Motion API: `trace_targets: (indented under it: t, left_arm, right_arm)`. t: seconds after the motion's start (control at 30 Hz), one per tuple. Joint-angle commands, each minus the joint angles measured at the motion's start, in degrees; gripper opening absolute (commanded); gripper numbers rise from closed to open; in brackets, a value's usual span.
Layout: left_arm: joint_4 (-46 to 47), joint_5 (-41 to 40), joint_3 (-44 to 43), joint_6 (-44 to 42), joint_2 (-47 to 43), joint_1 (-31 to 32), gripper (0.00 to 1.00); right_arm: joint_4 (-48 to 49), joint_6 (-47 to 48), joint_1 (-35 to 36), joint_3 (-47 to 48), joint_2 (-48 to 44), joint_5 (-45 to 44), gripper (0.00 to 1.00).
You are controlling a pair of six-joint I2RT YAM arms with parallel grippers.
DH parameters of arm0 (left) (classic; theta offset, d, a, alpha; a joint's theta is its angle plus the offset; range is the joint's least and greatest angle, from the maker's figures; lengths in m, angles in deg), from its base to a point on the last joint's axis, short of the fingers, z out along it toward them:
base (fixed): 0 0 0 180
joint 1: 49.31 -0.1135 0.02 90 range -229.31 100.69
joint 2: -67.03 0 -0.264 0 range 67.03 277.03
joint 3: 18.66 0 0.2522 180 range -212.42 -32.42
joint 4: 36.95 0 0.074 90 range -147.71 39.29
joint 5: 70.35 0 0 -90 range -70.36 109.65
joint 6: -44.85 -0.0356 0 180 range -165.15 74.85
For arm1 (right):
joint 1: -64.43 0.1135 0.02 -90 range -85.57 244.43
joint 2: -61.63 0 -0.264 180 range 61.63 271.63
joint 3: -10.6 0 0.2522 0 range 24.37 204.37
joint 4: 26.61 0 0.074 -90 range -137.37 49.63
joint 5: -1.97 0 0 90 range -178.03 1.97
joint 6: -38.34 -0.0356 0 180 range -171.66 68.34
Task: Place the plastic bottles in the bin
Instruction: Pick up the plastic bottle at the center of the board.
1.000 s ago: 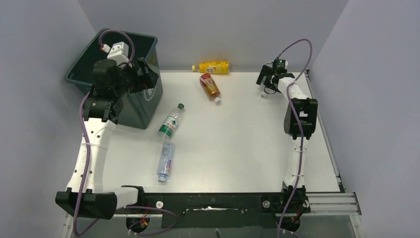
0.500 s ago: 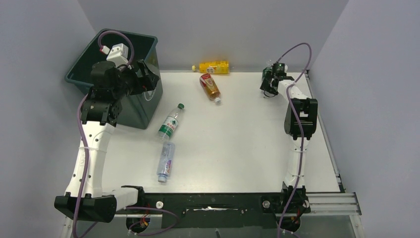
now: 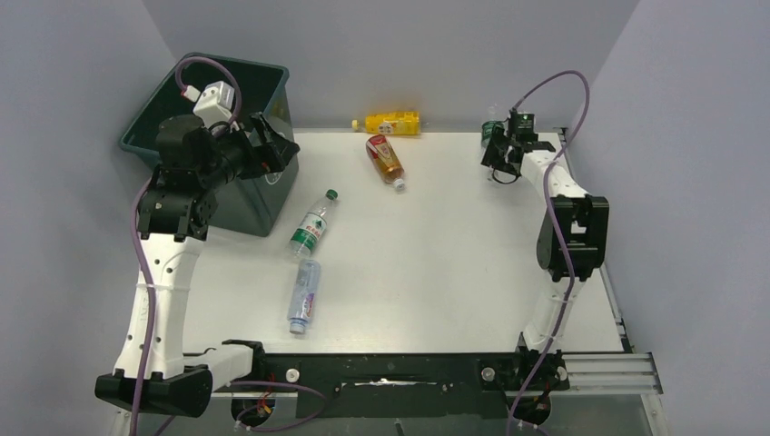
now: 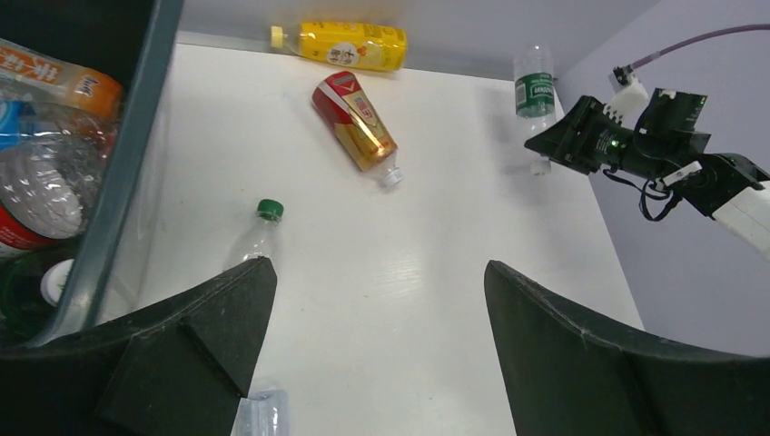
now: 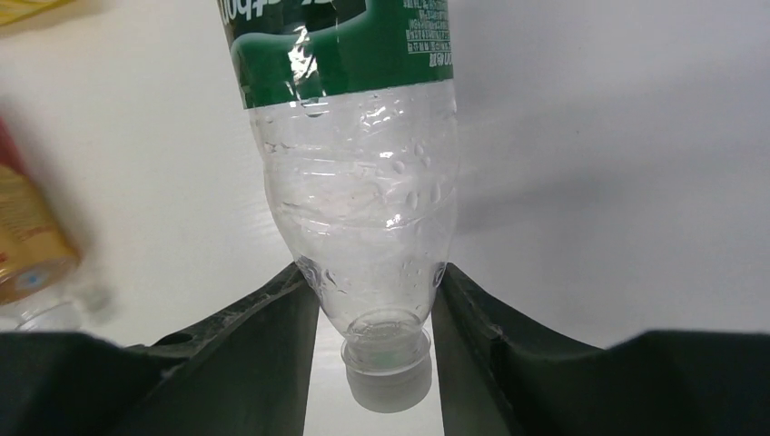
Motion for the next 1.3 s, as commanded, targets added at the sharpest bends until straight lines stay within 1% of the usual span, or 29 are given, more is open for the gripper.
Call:
trace_targets:
  t: [0.0,0.17,0.33,0.43,0.67,0.83,0.97,1.13,1.27]
  left_arm:
    - [0.0,6.4,-1.7,2.9,-2.5,0.6,0.86]
    - [2.6,9.4,2.5,6.0,-5.4,1.1,0.86]
    - [10.3,16.2,10.2,12.5,-7.7,1.1,0.86]
    - [14.8,18.7,14.4,16.1,-8.5,1.3,0.86]
    - [23.4,22.2,19.8,22.6,-8.8,1.9,0.86]
    - [27.9,22.0,22.2,25.5,-8.6,2.9,0.86]
    - [29.9,20.1,23.3,26.2,-8.1,4.6,0.86]
    - [33.2,17.5,24.8,27.3,-7.5,7.5,0.86]
    - [33.1,15.2,25.2,26.5,-6.7,9.4,0.86]
  right_arm:
    - [2.8,0.9,2.1,-4.5,-12.8,2.7,0.28]
    - [2.8,1.3,5.9,-10.7,-22.3,4.6,0.28]
    - [0.9,1.7,11.2,-14.1,-30.7,5.6,0.29]
    - [-0.5,1.6,14.9,-15.4,-34.9,5.8,0.29]
    - [-0.8,-0.4,23.6,-18.0,-41.9,8.6,0.30]
    - [1.0,-2.6,29.8,-19.9,-44.7,9.9,0.30]
    - [2.9,-4.1,34.2,-21.1,-45.5,10.4,0.30]
    - [5.5,-6.0,38.3,-22.3,-45.4,11.8,0.30]
    - [8.1,-7.3,40.9,-22.5,-45.0,12.6,0.30]
